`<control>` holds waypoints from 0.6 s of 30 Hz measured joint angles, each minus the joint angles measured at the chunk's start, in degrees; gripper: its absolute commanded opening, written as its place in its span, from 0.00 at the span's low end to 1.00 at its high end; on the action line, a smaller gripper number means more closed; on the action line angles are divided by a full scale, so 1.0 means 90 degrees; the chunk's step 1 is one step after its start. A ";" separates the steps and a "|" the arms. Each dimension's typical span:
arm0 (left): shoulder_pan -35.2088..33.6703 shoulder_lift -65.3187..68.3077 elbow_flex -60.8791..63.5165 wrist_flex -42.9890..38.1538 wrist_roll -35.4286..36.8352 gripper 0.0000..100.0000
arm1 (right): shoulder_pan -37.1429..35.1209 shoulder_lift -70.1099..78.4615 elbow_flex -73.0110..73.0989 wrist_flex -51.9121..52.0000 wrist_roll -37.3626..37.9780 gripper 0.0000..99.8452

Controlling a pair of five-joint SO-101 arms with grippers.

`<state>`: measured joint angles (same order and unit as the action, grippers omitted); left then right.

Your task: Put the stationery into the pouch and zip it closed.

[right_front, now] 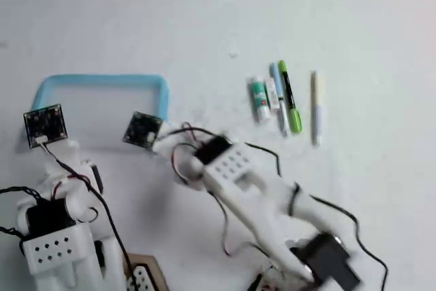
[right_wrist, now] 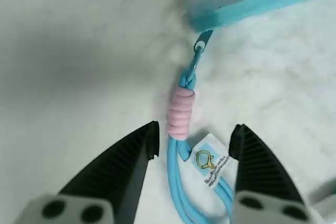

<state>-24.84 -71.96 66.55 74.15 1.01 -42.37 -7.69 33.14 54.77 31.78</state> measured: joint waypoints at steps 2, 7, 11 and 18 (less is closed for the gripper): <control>0.0000 0.0000 0.0000 0.0000 0.0000 0.03 | 0.0010 0.0723 -0.0400 0.0000 0.0000 0.22; 0.0000 0.0000 0.0000 0.0000 0.0000 0.03 | 0.0176 0.2208 -0.1221 0.0000 0.0020 0.22; 0.0000 0.0000 0.0000 0.0000 0.0000 0.03 | 0.0205 0.2618 -0.1700 0.0049 0.0039 0.13; 0.0000 0.0000 0.0000 0.0000 0.0000 0.03 | 0.0440 0.2667 -0.1875 -0.0020 0.0039 0.02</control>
<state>-24.84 -71.96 66.55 74.15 1.01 -38.42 16.31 16.26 54.59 32.13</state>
